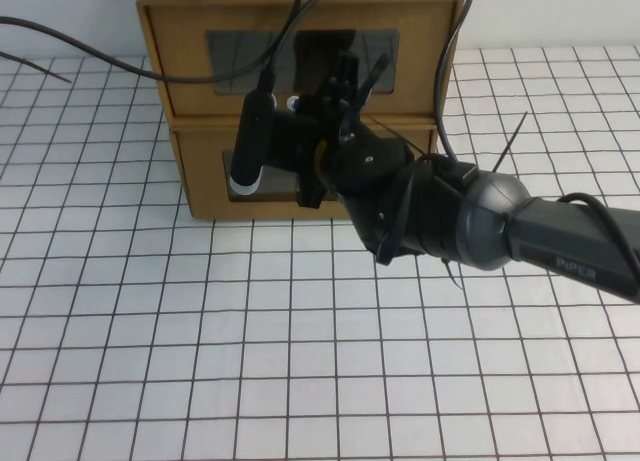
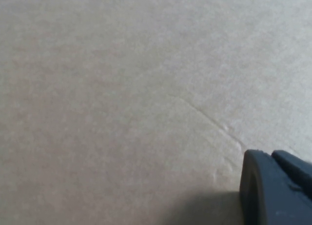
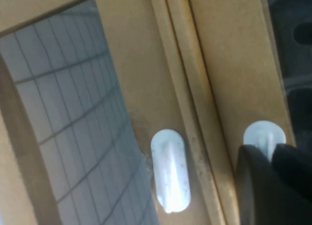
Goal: Open the shoe box
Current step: 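Pull the top drawer of the cardboard box fully open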
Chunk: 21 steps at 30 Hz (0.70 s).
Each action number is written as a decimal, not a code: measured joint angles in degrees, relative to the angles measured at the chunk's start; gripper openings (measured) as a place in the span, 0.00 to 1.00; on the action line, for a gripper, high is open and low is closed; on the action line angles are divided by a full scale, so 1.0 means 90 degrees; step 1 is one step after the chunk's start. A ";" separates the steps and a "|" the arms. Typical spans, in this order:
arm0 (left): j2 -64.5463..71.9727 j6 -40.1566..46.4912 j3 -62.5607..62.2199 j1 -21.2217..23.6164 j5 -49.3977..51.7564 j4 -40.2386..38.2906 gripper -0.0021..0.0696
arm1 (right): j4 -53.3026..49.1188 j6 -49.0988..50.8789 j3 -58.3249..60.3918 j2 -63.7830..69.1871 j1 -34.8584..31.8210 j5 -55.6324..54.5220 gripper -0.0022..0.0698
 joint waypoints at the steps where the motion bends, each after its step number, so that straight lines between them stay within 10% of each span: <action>1: 0.0000 0.0000 0.0000 0.0000 0.0000 0.0000 0.03 | -0.0012 0.0000 0.0000 0.0009 0.0000 0.0012 0.07; 21: 0.0000 -0.0016 0.0000 0.0000 0.0014 -0.0012 0.03 | 0.0081 -0.0344 0.0563 -0.0394 0.0262 0.0217 0.05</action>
